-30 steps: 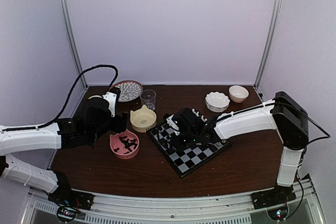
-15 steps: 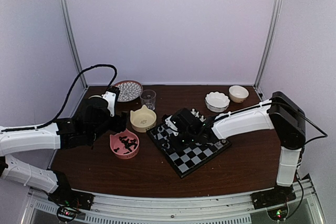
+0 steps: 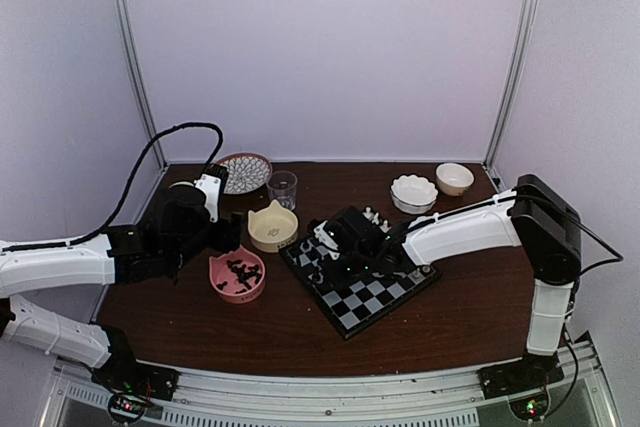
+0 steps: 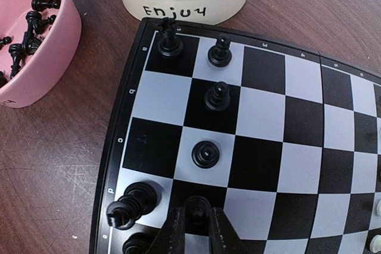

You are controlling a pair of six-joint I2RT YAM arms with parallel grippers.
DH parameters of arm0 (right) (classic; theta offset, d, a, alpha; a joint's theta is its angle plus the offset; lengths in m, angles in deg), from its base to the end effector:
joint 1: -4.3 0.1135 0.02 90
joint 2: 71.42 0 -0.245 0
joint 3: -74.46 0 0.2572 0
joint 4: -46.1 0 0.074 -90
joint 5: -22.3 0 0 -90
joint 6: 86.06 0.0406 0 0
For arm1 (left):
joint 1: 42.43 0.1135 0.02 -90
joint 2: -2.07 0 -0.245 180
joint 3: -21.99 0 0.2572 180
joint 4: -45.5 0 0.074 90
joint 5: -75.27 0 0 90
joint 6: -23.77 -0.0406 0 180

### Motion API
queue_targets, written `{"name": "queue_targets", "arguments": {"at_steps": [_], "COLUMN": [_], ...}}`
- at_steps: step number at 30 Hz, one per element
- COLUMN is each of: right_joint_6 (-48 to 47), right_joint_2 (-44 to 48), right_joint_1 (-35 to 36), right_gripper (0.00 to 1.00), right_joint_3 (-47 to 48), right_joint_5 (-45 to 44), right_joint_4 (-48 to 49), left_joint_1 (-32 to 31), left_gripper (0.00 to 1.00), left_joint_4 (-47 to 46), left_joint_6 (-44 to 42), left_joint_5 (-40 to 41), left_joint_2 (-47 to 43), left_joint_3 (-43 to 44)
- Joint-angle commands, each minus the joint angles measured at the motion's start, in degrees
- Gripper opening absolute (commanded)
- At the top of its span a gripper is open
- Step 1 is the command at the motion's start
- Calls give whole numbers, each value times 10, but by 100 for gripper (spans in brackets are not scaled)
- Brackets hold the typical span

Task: Set up the chess pieces on the board
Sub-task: Place the pawn at e7, then pick up the pawn from the storage box.

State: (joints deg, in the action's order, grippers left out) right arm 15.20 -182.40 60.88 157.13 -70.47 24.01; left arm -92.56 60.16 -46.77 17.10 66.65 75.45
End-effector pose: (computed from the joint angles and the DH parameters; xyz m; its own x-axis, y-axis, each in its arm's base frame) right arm 0.2259 0.3388 0.1320 -0.5757 -0.5183 -0.6324 -0.7181 0.6903 0.0879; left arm 0.1862 -0.1896 0.2380 -0.3787 0.0119 -0.9254 0.2349 0.9684 -0.0837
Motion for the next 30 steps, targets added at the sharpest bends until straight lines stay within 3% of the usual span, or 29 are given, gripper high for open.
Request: {"name": "queue_targets", "arguments": {"at_steps": [1,14,16,21,26,30], "right_joint_6": [-4,-9,-7,-2,4,12], "right_joint_2": [-6,95,121,179,221,226], "right_joint_1": [-3,-4,-4,-5,-10,-15], "right_gripper": [18,20,21,22,23,23], "right_joint_3": [14,-39,-60,-113,-153,-172], "right_joint_5": [-1,-31,-37,-75,-107,-108], "right_joint_4": [-7,16,30,65,84,110], "left_joint_1": [3,4,8,34,46,48], "left_gripper": [71,71,65,64,52,48], "left_joint_4": [-15,0,11,67,196,205], "left_joint_6": [9,20,32,123,155,169], "left_joint_5": [-7,-1,-5,-22,-36,-111], "left_joint_2": [-12,1,9,39,87,102], "left_joint_3": [10,12,17,32,95,86]}}
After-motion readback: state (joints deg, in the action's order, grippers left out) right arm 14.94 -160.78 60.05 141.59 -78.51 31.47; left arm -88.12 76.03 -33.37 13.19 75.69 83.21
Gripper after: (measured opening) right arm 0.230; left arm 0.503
